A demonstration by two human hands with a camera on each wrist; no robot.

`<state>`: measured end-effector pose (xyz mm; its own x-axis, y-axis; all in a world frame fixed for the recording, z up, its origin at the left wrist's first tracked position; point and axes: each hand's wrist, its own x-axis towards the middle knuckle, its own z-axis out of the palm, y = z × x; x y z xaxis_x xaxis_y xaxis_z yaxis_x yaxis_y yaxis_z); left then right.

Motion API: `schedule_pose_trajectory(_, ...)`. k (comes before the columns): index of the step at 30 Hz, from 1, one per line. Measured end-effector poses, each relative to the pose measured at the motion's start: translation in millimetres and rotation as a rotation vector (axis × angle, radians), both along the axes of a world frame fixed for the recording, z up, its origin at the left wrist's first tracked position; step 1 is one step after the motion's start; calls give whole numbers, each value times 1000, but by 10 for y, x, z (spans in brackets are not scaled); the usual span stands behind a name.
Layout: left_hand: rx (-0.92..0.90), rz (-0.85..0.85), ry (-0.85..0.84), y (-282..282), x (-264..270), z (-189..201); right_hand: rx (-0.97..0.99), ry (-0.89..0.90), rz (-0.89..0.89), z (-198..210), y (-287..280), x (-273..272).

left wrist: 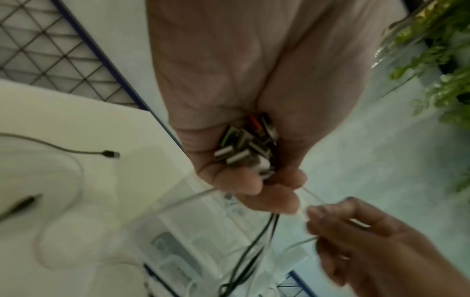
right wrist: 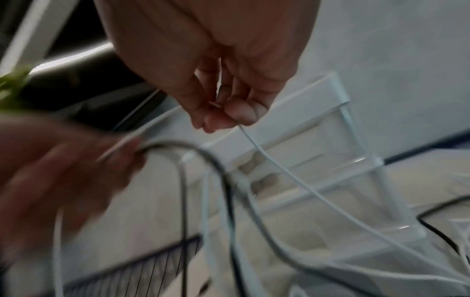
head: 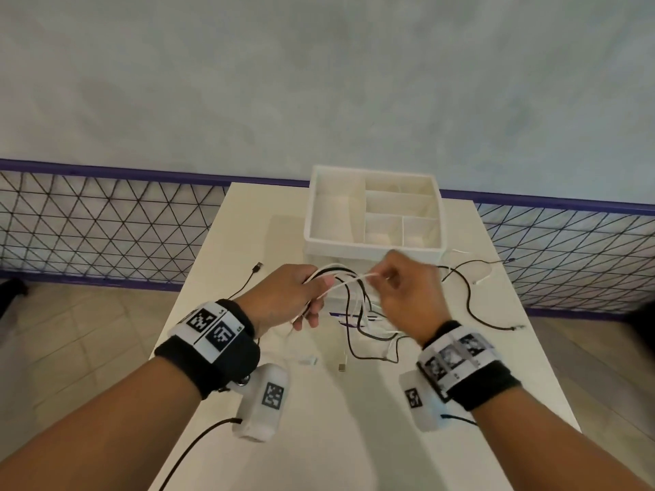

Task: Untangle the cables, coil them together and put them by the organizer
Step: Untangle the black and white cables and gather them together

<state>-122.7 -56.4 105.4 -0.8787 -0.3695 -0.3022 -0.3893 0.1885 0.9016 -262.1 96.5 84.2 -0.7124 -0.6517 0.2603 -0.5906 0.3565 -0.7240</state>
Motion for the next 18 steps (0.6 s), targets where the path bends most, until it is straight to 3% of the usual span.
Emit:
schedule_pose_trajectory(3,-78,-75,-69,-74,144,-118,-98,-125,-264,125,186,-375)
schedule_pose_trajectory(9,-6,-18,-146,-186,335,-413,-125,-46,-544,-14,506,-558)
schedule_pose_trajectory(12,71,98,-182,-180,334,-493,8,0,-493,-289,579,-582)
schedule_pose_trajectory(15,159,318,-126,-160,267,-457,462,77,-328,-480,617,-498)
schedule_pose_trajectory(16,177,369,-99,-155,237,-418,505,124,-334,-489,613,-404)
schedule_pose_trajectory(18,186,417,-57,-137,179,-325,367,243,-252,-543,577,-137)
